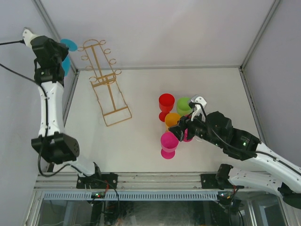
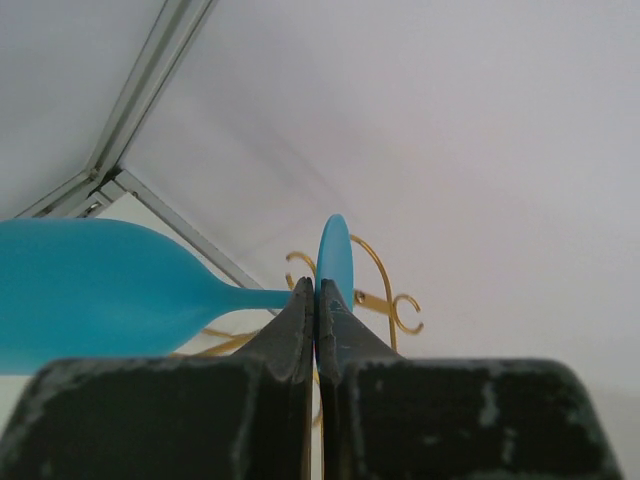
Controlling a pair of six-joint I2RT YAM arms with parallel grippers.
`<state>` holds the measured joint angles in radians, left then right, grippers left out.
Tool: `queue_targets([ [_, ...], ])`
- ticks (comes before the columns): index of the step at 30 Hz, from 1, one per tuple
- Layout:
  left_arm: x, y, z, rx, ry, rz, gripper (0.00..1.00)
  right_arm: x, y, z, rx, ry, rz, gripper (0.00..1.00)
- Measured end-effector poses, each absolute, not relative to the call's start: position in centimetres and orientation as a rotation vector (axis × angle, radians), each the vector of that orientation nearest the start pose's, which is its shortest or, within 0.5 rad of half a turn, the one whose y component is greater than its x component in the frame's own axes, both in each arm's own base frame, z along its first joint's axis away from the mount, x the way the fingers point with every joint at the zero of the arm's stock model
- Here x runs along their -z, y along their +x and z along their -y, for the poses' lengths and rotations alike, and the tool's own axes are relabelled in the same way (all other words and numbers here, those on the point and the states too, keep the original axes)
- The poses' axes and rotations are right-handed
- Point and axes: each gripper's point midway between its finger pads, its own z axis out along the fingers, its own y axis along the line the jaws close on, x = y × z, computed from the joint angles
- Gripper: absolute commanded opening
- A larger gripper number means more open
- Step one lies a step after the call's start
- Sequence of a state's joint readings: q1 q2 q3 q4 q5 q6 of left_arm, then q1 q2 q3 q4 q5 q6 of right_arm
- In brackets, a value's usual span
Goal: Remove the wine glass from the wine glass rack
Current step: Pick up the wine glass from the wine rack, then place the wine glass at the center of the board.
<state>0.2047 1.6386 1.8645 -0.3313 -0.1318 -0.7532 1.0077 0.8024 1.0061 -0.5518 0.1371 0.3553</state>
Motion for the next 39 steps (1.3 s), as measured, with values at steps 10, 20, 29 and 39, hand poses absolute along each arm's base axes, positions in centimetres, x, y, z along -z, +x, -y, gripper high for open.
queue_targets([
  [10,-47.9,33.6,-3.2,0.371,-0.558,-1.411,0.0,-31.6,15.8,-23.4,-0.859,-0.482,-1.814,0.56],
  [20,-44.3,20.8,6.1,0.619,-0.151,-1.424,0.0,-32.2,15.2,-23.7,-0.981,-0.384,-1.774,0.56],
  [29,-40.4,14.3,12.4,0.869,0.206,-1.476,0.0,-33.5,16.1,-21.7,-0.948,-0.264,-1.722,0.56],
  [39,-35.8,8.5,17.1,1.16,0.622,-1.52,0.0,-34.1,18.6,-19.3,-0.996,-0.093,-1.734,0.56],
])
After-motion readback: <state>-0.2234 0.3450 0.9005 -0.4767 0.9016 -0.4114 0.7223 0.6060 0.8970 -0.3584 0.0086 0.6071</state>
